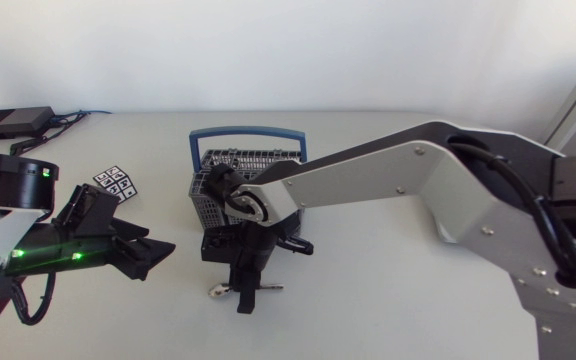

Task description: Transfer all utensils from the basket to the drawer tray.

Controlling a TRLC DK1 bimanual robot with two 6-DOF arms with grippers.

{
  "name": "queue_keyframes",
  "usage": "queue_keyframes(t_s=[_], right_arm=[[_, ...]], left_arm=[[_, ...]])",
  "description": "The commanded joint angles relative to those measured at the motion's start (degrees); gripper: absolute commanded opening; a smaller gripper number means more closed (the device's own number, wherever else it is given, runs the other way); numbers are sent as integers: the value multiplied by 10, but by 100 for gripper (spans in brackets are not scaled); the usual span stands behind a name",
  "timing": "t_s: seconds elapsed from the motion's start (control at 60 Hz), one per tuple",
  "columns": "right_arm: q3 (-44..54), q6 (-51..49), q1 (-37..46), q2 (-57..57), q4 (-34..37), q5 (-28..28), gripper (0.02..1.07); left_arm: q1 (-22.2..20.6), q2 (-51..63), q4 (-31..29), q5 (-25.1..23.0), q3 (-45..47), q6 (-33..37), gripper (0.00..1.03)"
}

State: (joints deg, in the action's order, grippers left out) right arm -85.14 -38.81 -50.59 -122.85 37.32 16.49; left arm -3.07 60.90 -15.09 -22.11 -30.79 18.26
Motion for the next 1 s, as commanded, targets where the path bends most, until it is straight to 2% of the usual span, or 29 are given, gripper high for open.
queue_keyframes(t_s=[0.0, 0.333, 0.517, 0.633, 0.733, 0.983], right_arm=[[31, 8, -3, 41, 10, 2, 11], [132, 5, 22, 175, 21, 9, 12], [211, -29, 84, 271, 53, 27, 12], [255, -65, 142, 325, 79, 32, 12], [292, -129, 226, 365, 112, 33, 12], [329, -298, 436, 412, 172, 35, 12]], left_arm=[[-3, -8, -3, -7, 10, 8, 86], [-21, -32, -22, -7, -13, -3, 86], [-57, -25, -34, 1, -60, -26, 86], [-81, -14, -35, 17, -84, -44, 86], [-104, 6, -30, 29, -98, -54, 86], [-120, 48, -20, 41, -138, -74, 86]])
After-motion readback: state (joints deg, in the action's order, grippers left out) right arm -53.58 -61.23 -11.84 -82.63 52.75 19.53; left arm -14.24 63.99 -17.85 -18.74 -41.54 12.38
